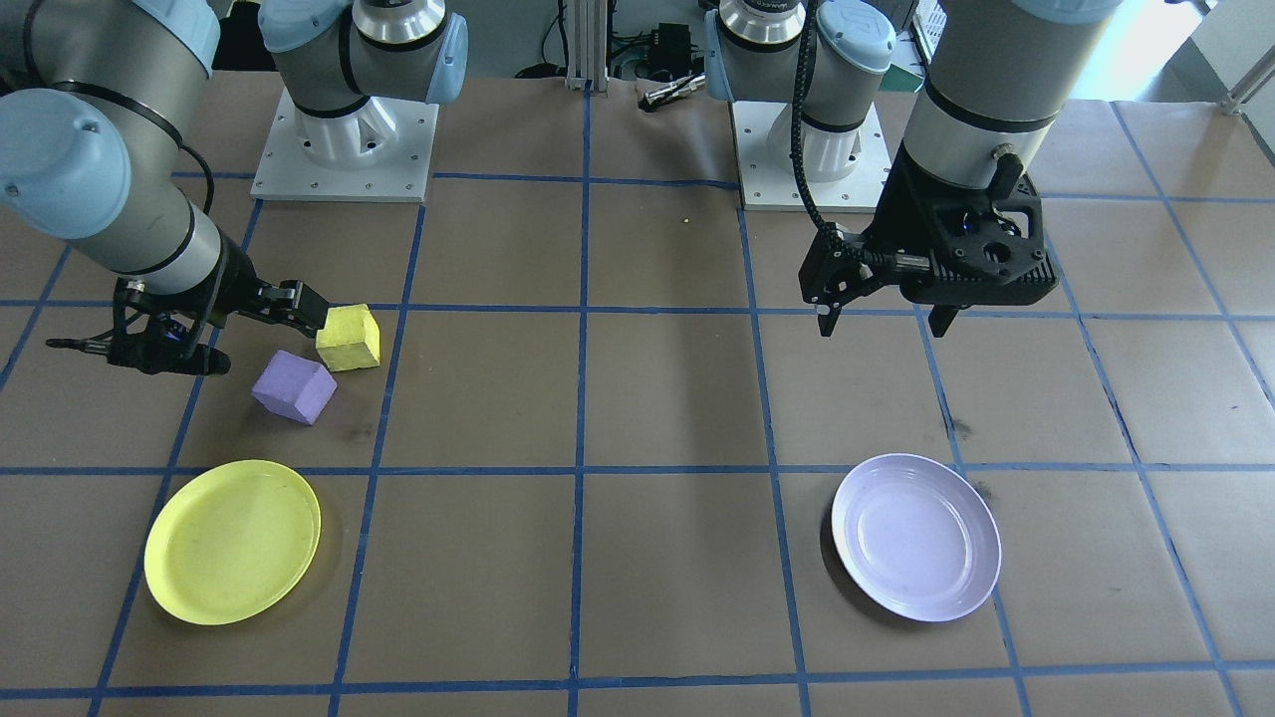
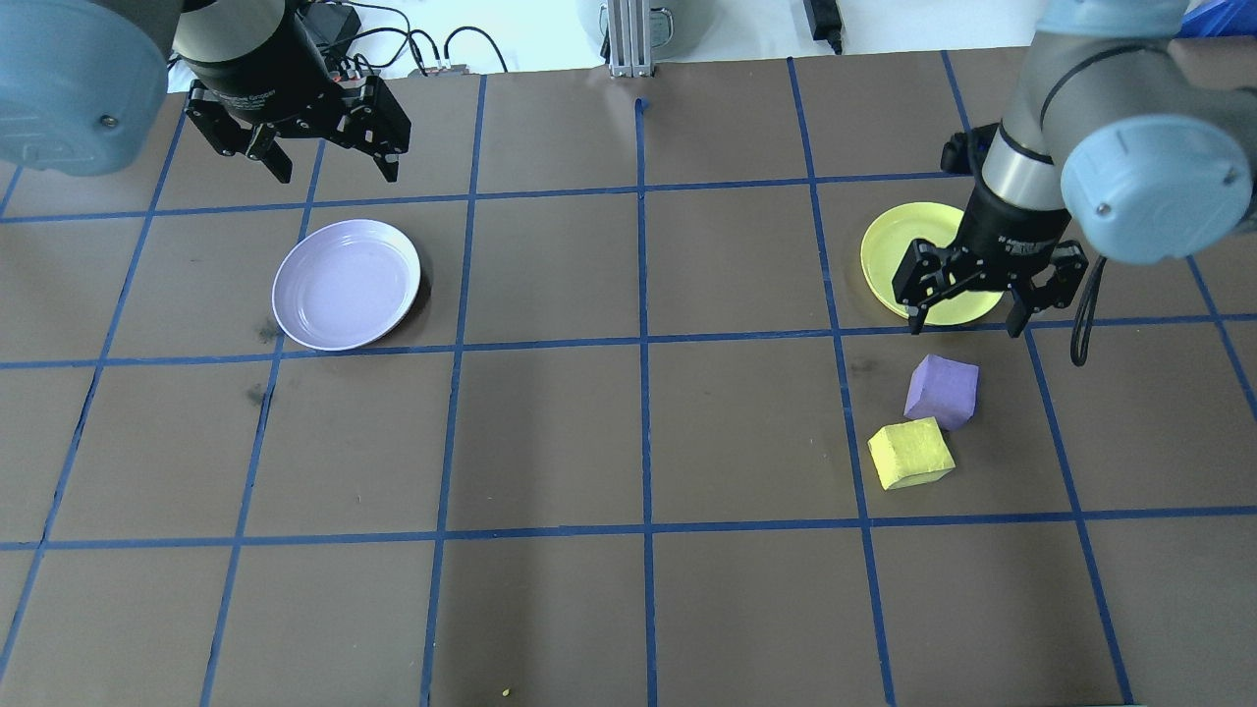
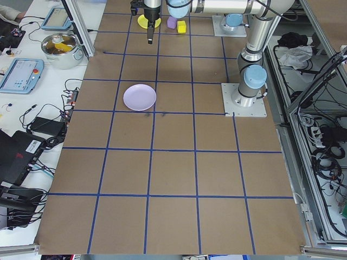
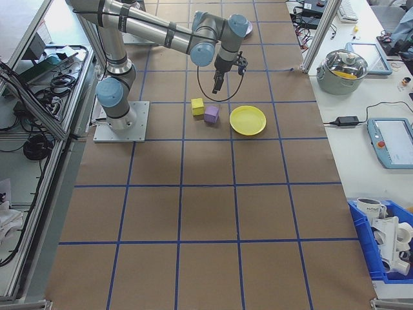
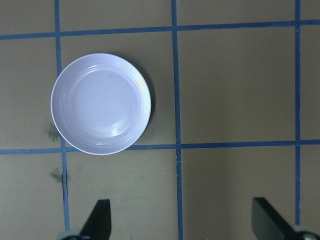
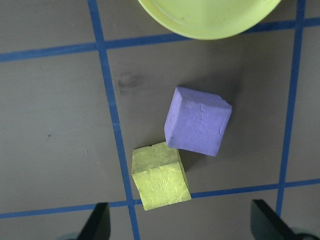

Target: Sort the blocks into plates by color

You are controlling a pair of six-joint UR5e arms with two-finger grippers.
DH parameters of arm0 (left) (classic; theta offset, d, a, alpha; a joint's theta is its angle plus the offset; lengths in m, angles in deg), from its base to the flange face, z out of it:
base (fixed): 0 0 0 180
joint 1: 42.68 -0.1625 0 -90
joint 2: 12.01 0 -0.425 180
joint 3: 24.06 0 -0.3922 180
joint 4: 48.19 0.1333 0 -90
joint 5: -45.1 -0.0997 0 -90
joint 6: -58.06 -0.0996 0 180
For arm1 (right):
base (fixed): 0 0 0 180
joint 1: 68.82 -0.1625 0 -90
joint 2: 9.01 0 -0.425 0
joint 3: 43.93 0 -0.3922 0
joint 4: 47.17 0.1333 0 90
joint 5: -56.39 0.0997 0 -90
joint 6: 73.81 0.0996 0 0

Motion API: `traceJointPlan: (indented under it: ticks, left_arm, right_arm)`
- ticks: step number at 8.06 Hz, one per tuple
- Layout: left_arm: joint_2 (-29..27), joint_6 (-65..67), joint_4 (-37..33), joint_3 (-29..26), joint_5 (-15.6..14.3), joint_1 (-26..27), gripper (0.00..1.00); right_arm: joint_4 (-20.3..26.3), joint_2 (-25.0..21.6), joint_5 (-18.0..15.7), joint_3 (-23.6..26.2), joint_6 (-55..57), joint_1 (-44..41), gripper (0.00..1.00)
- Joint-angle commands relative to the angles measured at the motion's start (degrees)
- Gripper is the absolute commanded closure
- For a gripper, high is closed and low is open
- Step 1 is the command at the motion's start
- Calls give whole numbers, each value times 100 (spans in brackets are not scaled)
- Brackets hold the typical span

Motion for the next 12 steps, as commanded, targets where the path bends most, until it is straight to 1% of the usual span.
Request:
traceJointPlan:
  ticks: [1,2,3,5,6,7,8,9,10,11,12]
  left_arm:
    - [-1,0,0,0,0,0,0]
    - [-1,0,1,0,0,0,0]
    - [-1,0,1,8,0,0,0]
    - [-1,0,1,0,0,0,0]
    - [8,0,-8,8,0,0,0]
    - [-18,0,0,8,9,0,0]
    - [-18,0,1,8,0,0,0]
    - [-10,0,1,8,0,0,0]
    - [-27,0,9,0,0,-9,0]
    - [-36,0,9,0,0,-9,0]
    - [-36,0,1,0,0,-9,0]
  right_arm:
    - [-893,-212,-125,1191,-1259,-8,0]
    - [-1274,-211,-239,1482,-1337,-8,0]
    - [-1365,-168,-180,1658,-1347,-8,0]
    - [-1444,60,-188,1739,-1373,-8,1]
    - [-1453,270,-188,1748,-1364,-8,2]
    - [-1514,394,-136,1818,-1364,-8,5]
    - [-1567,438,48,1914,-1329,-16,5]
    - [-1611,456,84,1967,-1320,-16,10]
    - [-1681,457,58,1977,-1338,-16,28]
    - [-1682,439,-3,1959,-1338,-8,49]
    - [-1665,404,-21,1907,-1312,-8,61]
